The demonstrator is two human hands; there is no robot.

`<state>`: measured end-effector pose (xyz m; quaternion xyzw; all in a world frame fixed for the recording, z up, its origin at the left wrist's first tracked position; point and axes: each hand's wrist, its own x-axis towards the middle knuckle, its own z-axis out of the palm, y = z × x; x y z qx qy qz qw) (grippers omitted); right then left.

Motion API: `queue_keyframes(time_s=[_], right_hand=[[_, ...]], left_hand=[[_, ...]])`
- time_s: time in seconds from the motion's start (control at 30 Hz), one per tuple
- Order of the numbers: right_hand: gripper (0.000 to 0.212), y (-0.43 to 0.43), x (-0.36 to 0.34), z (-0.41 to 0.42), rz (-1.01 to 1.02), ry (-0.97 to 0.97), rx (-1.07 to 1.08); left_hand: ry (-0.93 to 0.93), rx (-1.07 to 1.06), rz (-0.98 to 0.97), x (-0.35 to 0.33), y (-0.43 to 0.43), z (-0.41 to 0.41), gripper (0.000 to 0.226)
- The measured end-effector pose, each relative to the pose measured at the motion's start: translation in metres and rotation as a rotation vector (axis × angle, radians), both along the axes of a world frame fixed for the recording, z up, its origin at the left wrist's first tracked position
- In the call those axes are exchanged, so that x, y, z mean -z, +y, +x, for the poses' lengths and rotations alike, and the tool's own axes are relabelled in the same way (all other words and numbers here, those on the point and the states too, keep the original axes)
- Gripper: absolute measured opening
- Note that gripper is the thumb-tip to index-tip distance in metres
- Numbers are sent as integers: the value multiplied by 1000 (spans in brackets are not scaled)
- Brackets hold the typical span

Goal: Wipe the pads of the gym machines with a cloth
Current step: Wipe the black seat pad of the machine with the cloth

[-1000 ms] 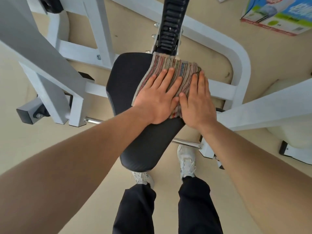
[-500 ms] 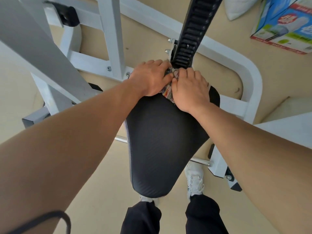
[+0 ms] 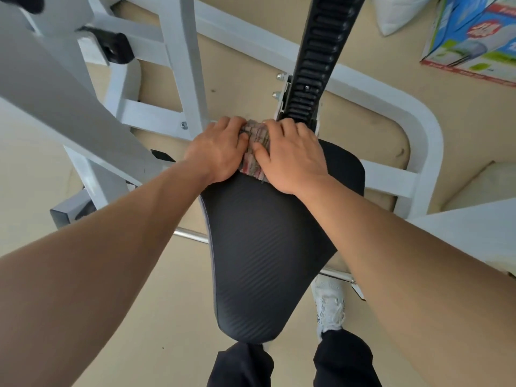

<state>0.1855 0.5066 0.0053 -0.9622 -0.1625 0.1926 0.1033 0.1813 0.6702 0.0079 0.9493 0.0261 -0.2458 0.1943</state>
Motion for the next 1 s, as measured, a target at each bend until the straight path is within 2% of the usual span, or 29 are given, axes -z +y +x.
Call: queue_keyframes(time_s=[0.13, 0.37, 0.53, 0.63, 0.73, 0.8, 0.87, 0.93, 1.0], right_hand=[[57, -40, -1, -9, -63, -8, 109], [62, -75, -9, -22, -110, 54, 347], [68, -97, -2, -36, 49, 210, 704], [74, -99, -1, -28, 177, 297, 857], [54, -78, -9, -22, 72, 221, 668], [50, -52, -14, -20, -53, 99, 409], [51, -21, -18, -17, -62, 1, 195], [52, 5, -18, -9, -8, 18, 64], [49, 31, -17, 4, 45, 100, -19]], left_hand=[[-46, 296, 176, -2, -39, 16, 43], [-106, 461, 150, 1, -74, 15, 47], [-62, 593, 67, -1, -110, 22, 48], [-112, 590, -4, 4, -106, 21, 47], [-142, 512, -44, 9, -81, 18, 47], [-129, 407, -17, 9, -58, 17, 48], [-123, 324, 23, 7, -37, 13, 49], [-66, 193, 22, 4, -17, 14, 45], [47, -31, -74, 6, 7, 12, 39]])
